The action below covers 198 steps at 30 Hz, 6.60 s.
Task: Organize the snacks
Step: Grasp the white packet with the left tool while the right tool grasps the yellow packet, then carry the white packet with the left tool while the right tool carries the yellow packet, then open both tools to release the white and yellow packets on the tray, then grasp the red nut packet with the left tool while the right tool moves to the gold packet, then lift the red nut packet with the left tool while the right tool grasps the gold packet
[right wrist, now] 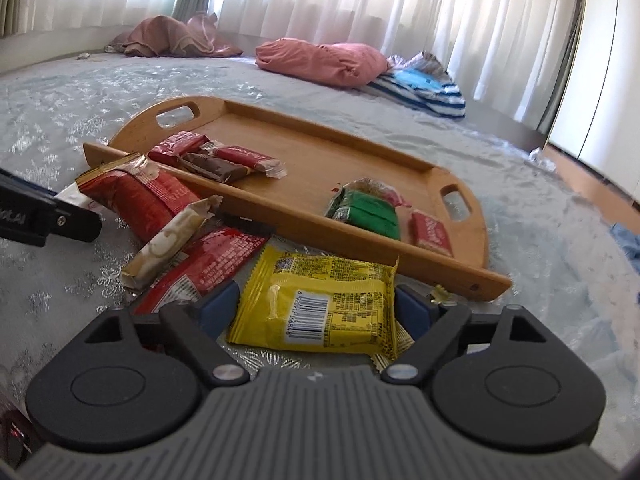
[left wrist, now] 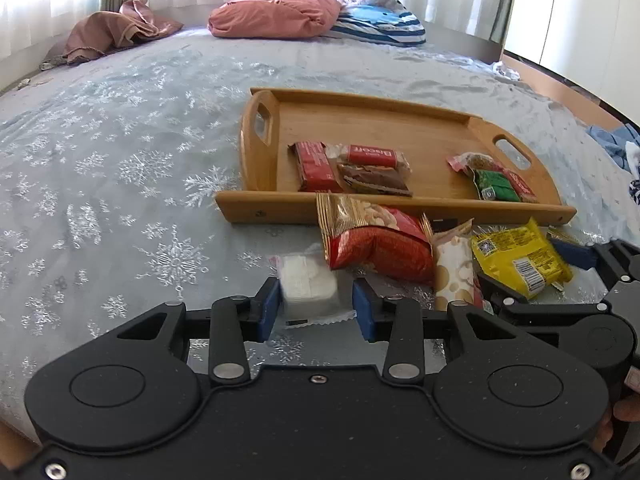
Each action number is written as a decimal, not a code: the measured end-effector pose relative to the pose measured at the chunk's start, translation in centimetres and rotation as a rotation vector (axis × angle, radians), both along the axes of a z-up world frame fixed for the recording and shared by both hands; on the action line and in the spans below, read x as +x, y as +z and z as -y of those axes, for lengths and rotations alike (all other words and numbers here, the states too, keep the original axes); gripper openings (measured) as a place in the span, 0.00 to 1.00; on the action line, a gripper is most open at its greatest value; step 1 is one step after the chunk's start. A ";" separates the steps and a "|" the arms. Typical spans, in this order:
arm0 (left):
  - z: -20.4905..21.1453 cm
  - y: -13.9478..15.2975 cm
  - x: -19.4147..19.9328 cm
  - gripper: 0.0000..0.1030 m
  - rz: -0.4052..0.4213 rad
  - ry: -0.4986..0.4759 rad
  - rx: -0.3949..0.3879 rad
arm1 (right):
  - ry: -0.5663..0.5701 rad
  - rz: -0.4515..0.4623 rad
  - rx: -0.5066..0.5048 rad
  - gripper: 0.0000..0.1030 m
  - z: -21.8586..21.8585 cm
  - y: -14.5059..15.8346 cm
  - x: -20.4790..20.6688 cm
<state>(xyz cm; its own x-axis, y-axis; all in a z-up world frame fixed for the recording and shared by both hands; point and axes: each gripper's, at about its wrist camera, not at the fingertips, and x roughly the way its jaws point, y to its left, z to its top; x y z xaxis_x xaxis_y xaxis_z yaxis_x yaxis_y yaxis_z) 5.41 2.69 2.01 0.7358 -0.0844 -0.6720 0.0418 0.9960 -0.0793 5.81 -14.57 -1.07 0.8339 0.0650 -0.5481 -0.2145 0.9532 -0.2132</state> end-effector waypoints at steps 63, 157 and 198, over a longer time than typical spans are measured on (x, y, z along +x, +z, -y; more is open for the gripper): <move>-0.2 0.4 21.7 0.35 0.001 -0.017 -0.040 | -0.161 -0.208 0.176 0.56 7.9 3.3 20.0; 2.3 0.5 2.9 0.88 0.097 -0.162 0.016 | -0.029 -0.079 0.177 1.00 9.2 -0.3 3.4; 1.2 1.0 3.1 0.40 0.028 -0.122 -0.156 | -0.030 -0.080 0.157 0.86 8.7 0.1 2.8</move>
